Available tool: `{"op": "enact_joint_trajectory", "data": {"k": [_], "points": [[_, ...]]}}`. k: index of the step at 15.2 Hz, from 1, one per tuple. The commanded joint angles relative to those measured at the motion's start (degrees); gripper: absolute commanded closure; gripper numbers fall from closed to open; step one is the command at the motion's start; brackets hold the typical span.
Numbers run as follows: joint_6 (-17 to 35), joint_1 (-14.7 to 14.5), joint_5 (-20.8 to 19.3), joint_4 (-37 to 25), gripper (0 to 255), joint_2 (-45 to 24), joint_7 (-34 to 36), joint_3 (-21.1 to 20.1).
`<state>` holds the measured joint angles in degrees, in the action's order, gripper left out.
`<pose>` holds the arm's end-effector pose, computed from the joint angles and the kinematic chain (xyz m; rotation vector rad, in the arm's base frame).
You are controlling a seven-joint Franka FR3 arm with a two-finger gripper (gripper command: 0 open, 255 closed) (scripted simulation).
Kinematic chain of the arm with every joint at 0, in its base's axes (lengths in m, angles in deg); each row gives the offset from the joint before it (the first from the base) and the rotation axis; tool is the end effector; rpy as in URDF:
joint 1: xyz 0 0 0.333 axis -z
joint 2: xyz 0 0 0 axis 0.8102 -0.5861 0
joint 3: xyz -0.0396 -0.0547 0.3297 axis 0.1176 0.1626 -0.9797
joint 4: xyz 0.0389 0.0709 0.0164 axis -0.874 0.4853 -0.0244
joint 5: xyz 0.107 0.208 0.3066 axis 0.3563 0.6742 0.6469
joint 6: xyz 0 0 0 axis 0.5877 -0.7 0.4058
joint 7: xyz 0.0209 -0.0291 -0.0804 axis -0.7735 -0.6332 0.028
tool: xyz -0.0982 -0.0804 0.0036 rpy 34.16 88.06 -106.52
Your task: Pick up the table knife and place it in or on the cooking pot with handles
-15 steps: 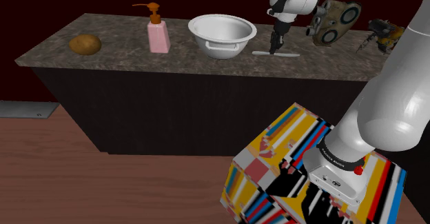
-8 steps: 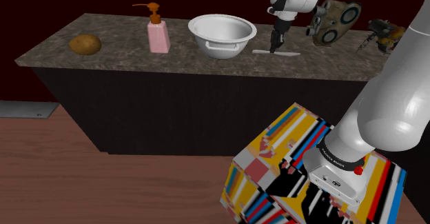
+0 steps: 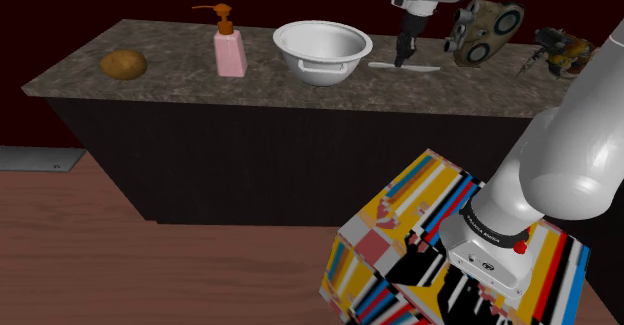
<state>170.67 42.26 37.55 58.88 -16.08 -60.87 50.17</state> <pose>0.4767 -0.2768 0.3999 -2.8468 -1.2824 -0.0768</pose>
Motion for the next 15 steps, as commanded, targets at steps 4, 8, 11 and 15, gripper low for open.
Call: {"op": "enact_joint_trajectory", "data": {"k": [4, 8, 11, 15], "points": [[-3.6, -0.2, -1.9, -2.2, 255, 2.1, 1.3, 0.2], [-6.5, -0.4, -3.2, -4.1, 255, 3.5, 2.3, 0.2], [-8.7, -0.5, -3.9, -5.7, 255, 4.4, 2.9, 0.1], [-11.6, -0.6, -4.7, -8.0, 255, 5.3, 3.6, 0.0]]}}
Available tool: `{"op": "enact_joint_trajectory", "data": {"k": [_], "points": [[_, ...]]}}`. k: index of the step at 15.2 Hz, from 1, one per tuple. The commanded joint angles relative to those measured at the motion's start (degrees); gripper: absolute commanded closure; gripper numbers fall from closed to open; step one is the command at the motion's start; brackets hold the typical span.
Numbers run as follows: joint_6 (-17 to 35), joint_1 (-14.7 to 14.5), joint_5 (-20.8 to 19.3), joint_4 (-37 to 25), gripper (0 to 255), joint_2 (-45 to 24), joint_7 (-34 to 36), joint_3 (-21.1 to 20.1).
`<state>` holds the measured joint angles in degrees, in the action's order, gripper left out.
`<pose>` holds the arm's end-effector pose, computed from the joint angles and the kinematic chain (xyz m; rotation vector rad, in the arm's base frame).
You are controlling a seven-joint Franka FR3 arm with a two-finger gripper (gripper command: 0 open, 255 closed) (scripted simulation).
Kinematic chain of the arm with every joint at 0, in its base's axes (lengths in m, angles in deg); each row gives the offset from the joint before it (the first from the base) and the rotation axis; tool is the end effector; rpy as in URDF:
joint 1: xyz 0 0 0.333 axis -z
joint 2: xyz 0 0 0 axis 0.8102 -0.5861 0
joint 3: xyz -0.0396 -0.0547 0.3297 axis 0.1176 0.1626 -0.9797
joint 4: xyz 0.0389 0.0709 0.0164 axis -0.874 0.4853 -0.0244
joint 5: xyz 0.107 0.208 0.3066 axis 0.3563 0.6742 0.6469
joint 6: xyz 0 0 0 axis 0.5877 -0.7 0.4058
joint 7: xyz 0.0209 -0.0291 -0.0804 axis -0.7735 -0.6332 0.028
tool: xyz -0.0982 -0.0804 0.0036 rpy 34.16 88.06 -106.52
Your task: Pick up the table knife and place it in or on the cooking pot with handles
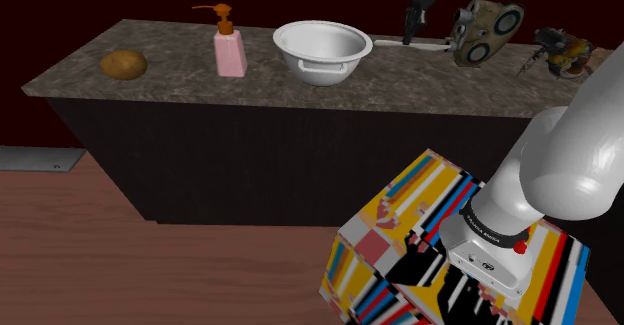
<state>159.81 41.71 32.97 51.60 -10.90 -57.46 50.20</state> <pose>0.4729 -0.2791 0.4780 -2.8469 -1.2820 -0.0764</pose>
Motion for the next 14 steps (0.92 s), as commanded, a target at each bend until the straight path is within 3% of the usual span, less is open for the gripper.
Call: {"op": "enact_joint_trajectory", "data": {"k": [1, 14], "points": [[-1.5, -0.1, -0.3, -1.3, 255, 0.3, 0.3, -0.1], [-11.4, -0.2, -1.2, -10.4, 255, 1.4, 1.3, -0.3]]}}
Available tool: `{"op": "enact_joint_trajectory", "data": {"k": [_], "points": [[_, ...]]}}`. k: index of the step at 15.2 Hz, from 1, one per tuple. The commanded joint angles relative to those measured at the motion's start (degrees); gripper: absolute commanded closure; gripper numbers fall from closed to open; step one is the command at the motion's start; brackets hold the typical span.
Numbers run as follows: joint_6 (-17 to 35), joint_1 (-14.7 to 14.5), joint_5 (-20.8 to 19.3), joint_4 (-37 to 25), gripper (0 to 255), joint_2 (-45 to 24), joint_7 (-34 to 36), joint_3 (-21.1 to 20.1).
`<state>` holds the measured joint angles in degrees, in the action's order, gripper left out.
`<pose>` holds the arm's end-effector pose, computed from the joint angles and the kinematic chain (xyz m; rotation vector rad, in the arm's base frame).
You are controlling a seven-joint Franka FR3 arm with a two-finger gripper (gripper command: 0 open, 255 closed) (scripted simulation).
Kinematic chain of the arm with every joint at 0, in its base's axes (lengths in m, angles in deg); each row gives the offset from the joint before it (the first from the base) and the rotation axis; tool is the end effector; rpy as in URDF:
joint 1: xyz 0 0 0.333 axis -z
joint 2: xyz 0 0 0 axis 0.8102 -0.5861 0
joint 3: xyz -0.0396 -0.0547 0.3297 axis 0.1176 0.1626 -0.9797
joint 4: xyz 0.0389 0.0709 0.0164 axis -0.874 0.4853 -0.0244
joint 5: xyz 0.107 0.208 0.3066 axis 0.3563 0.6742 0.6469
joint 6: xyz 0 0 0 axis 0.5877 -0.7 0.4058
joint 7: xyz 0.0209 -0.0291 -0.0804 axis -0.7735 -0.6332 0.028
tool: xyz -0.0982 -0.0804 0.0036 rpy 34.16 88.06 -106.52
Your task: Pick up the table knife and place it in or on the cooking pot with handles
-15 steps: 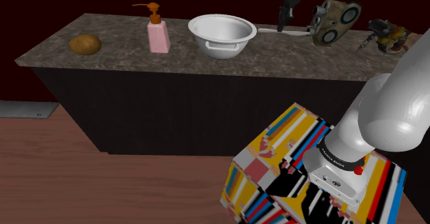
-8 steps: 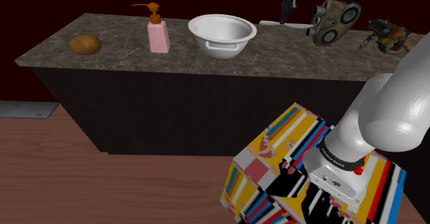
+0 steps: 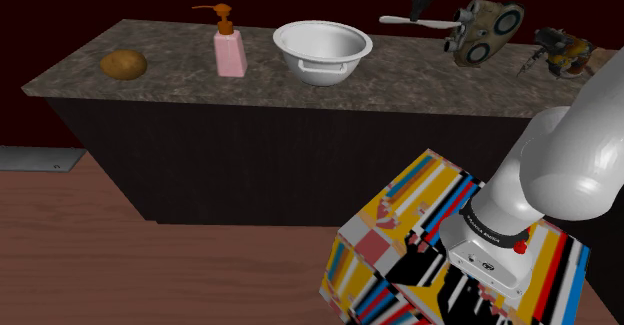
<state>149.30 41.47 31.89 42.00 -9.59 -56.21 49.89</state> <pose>0.4733 -0.2787 0.5501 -2.8471 -1.2821 -0.0763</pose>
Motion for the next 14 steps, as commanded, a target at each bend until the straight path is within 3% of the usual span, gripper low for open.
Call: {"op": "enact_joint_trajectory", "data": {"k": [1, 8, 14], "points": [[-1.7, 0.0, -0.1, -1.6, 255, 0.1, 0.1, 0.0], [-3.9, -2.6, 3.8, -8.6, 255, -5.9, 5.0, -2.7], [-6.9, -3.9, 8.5, -18.2, 255, -13.9, 9.1, -5.1]]}}
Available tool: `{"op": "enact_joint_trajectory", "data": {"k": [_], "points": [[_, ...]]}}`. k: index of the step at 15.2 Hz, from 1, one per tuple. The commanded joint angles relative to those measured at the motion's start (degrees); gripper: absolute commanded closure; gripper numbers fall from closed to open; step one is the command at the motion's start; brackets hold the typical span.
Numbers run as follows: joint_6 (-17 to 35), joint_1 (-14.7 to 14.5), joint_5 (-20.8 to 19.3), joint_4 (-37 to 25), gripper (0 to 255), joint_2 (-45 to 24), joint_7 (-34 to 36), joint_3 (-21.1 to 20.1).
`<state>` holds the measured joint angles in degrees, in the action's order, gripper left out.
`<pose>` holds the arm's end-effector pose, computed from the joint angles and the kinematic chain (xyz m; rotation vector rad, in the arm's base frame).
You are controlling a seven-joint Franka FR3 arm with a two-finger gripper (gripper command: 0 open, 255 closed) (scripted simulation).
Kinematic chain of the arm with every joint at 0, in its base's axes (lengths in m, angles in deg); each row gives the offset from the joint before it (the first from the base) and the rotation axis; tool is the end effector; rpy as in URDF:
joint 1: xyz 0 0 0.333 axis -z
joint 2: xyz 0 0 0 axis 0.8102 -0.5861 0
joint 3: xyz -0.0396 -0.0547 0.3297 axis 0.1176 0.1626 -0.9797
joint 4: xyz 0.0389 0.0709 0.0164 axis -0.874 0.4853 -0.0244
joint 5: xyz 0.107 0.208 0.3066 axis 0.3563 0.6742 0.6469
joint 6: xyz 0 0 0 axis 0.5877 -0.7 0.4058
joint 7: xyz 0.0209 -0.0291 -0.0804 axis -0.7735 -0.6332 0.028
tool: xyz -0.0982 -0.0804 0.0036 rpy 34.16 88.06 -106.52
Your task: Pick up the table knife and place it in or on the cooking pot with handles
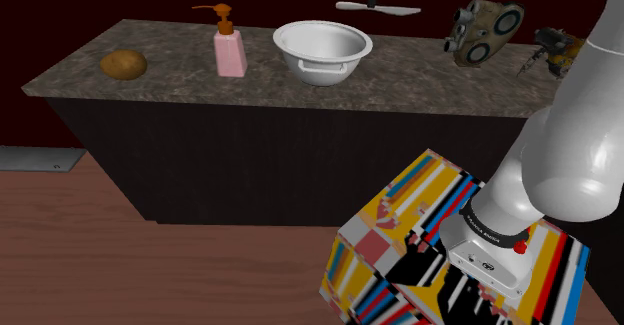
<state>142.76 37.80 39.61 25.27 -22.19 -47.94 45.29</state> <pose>0.5787 -0.1776 0.5772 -2.8477 -1.2823 -0.0753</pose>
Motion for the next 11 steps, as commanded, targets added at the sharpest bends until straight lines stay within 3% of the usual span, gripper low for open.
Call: {"op": "enact_joint_trajectory", "data": {"k": [1, 7, 11], "points": [[-1.0, -0.3, 1.6, -3.5, 255, -2.8, 1.5, -0.8], [-6.6, 0.9, 6.9, -18.8, 255, -13.5, 5.8, -3.5], [-13.1, 4.3, 11.0, -35.3, 255, -23.5, 9.6, -5.8]]}}
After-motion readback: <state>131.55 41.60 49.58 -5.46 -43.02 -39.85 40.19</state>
